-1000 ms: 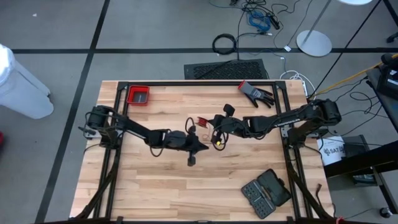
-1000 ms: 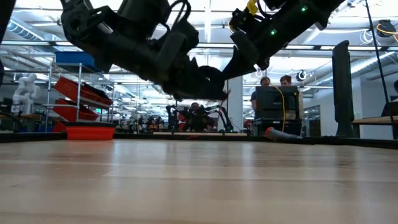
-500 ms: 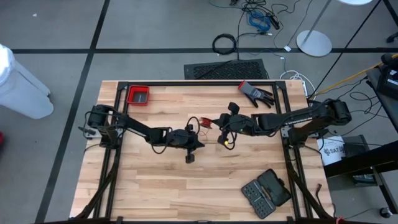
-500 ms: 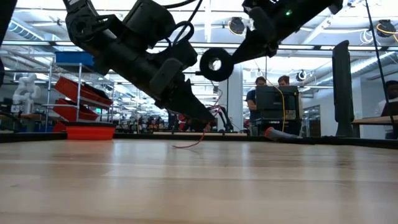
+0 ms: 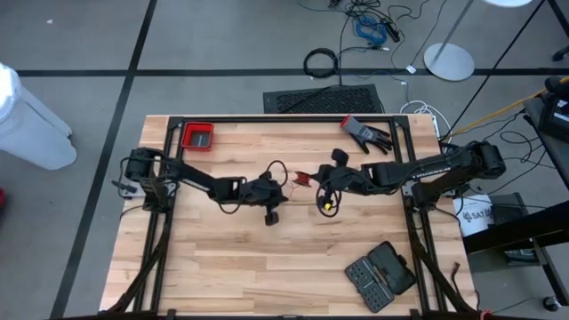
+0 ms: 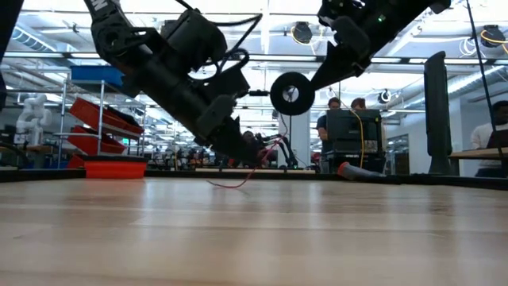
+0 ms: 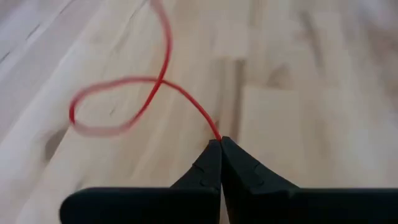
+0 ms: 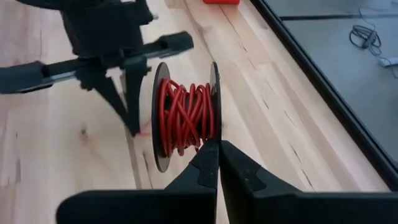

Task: Coil cords
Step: Uncoil the red wire from the spool

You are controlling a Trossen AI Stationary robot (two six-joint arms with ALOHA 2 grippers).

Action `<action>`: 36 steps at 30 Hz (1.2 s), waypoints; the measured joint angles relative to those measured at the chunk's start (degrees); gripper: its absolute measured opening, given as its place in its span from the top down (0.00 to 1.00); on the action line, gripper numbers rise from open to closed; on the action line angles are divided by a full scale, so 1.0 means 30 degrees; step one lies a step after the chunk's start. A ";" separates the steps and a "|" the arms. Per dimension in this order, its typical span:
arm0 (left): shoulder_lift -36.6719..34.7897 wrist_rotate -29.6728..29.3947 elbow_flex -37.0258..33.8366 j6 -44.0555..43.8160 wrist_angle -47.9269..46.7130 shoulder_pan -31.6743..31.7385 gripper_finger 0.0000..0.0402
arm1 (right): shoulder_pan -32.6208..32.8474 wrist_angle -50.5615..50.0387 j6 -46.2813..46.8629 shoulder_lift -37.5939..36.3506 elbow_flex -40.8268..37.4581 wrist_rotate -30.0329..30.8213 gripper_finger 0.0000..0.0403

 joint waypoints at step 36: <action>-0.7449 -0.2627 -0.0007 -0.0150 -0.3300 -0.0786 0.99 | 0.0053 -0.1974 0.1305 0.1131 0.0000 -0.0517 1.00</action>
